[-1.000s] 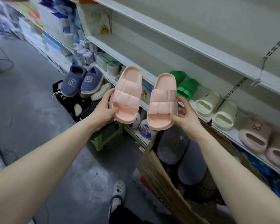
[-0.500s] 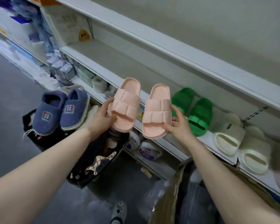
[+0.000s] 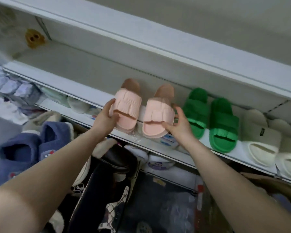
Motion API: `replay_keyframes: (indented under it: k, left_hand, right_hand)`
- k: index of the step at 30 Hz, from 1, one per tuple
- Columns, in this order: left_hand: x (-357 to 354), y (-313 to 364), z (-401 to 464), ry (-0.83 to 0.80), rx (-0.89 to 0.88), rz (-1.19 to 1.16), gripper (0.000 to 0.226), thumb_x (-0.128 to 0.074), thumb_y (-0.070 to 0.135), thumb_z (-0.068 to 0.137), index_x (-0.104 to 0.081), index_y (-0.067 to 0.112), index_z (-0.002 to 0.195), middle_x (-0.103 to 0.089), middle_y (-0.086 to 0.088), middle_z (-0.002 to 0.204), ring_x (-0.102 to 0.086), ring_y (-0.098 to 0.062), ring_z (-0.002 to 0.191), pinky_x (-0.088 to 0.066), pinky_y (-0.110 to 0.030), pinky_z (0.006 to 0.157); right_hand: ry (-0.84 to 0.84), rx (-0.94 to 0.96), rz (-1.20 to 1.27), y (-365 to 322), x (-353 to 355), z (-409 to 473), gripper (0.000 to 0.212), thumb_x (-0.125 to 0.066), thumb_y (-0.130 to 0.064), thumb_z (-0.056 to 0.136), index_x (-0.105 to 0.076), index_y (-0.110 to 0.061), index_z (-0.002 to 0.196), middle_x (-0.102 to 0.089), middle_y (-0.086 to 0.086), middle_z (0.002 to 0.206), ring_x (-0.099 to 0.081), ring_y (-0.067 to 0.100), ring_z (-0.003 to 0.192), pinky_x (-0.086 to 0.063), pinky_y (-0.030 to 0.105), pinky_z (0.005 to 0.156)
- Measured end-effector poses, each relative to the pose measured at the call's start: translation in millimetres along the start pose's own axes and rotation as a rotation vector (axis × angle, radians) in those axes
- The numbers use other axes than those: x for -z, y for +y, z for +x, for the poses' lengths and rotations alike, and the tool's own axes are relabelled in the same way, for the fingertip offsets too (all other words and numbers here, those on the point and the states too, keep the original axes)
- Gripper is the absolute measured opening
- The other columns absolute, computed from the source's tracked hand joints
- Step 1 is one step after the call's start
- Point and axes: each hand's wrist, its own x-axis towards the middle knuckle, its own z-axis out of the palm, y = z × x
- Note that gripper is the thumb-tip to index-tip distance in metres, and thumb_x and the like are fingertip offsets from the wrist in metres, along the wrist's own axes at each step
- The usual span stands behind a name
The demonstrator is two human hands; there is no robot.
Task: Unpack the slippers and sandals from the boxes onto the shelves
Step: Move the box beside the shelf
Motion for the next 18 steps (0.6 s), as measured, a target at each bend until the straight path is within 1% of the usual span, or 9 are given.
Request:
replay_keyframes:
  k: [3,4,6,8,10,12,15,16,18]
  left_hand:
    - [0.1,-0.4,26.4,-0.021,-0.075,0.169,0.060,-0.056,0.024,0.093,-0.034,0.019,0.149,-0.048,-0.014,0.141,-0.050,-0.030,0.122,-0.036,-0.029,0.099]
    - [0.2,-0.9,33.1,-0.046,-0.112,0.200,0.070,-0.060,0.035,0.088,-0.032,0.016,0.149,-0.043,-0.016,0.144,-0.047,-0.030,0.126,-0.033,-0.029,0.103]
    - [-1.5,-5.7,40.8,-0.132,-0.155,0.240,0.102,-0.068,0.055,0.070,-0.023,0.014,0.151,-0.028,-0.017,0.150,-0.034,-0.029,0.136,-0.028,-0.032,0.113]
    - [-8.7,-12.7,41.7,-0.196,-0.207,0.317,0.129,-0.082,0.056,0.058,-0.007,0.011,0.153,-0.011,-0.019,0.156,-0.015,-0.030,0.145,-0.019,-0.039,0.119]
    - [-16.2,-19.9,43.5,-0.194,-0.310,0.410,0.142,-0.087,0.054,0.051,0.000,0.000,0.151,-0.009,-0.026,0.155,-0.011,-0.037,0.145,-0.018,-0.044,0.119]
    - [-18.0,-19.5,51.3,-0.182,-0.357,0.440,0.142,-0.087,0.052,0.050,-0.003,-0.004,0.149,-0.015,-0.027,0.153,-0.016,-0.039,0.143,-0.022,-0.045,0.117]
    - [-16.7,-9.6,66.6,-0.171,-0.410,0.460,0.120,-0.087,0.037,0.061,-0.014,-0.003,0.148,-0.020,-0.022,0.153,-0.028,-0.038,0.139,-0.029,-0.041,0.112]
    - [-15.9,-7.9,71.4,-0.154,-0.424,0.463,0.113,-0.085,0.034,0.064,-0.018,-0.001,0.148,-0.022,-0.019,0.153,-0.033,-0.037,0.136,-0.031,-0.040,0.108]
    - [-14.0,-6.3,78.4,-0.134,-0.424,0.456,0.107,-0.083,0.034,0.067,-0.021,0.005,0.148,-0.024,-0.013,0.153,-0.040,-0.036,0.131,-0.036,-0.037,0.102]
  right_hand:
    - [0.037,0.001,-0.100,-1.1,-9.4,14.3,0.083,-0.076,-0.012,0.081,-0.031,-0.023,0.151,-0.053,0.010,0.138,-0.056,0.029,0.120,-0.044,0.042,0.105]
    - [0.024,0.012,-0.192,-3.8,-9.8,17.8,0.085,-0.075,-0.014,0.082,-0.029,-0.024,0.152,-0.050,0.013,0.139,-0.053,0.030,0.123,-0.041,0.037,0.105]
    - [-0.025,0.053,-0.408,-7.7,-8.6,23.3,0.089,-0.076,-0.017,0.082,-0.024,-0.025,0.154,-0.042,0.020,0.144,-0.044,0.034,0.131,-0.036,0.031,0.104]
    - [-0.092,0.120,-0.571,-11.8,-7.2,25.8,0.096,-0.078,-0.021,0.079,-0.020,-0.026,0.155,-0.026,0.022,0.154,-0.030,0.036,0.142,-0.030,0.031,0.111]
    - [-0.157,0.204,-0.680,-13.9,-8.3,28.1,0.101,-0.081,-0.024,0.076,-0.019,-0.028,0.156,-0.014,0.016,0.162,-0.020,0.035,0.147,-0.025,0.033,0.117]
    - [-0.182,0.250,-0.735,-16.3,-9.9,32.1,0.100,-0.081,-0.026,0.076,-0.020,-0.030,0.155,-0.010,0.010,0.164,-0.019,0.033,0.148,-0.026,0.035,0.117]
    - [-0.154,0.212,-0.788,-19.9,-12.5,43.4,0.075,-0.075,-0.026,0.083,-0.037,-0.018,0.147,-0.034,0.021,0.153,-0.037,0.037,0.138,-0.036,0.035,0.107]
    - [-0.140,0.213,-0.789,-20.4,-13.6,47.5,0.069,-0.074,-0.024,0.084,-0.041,-0.013,0.144,-0.034,0.024,0.152,-0.037,0.037,0.139,-0.035,0.035,0.107]
    - [-0.106,0.238,-0.761,-19.3,-15.3,56.5,0.076,-0.073,-0.018,0.084,-0.035,-0.012,0.150,-0.022,0.020,0.160,-0.026,0.033,0.146,-0.028,0.032,0.113]
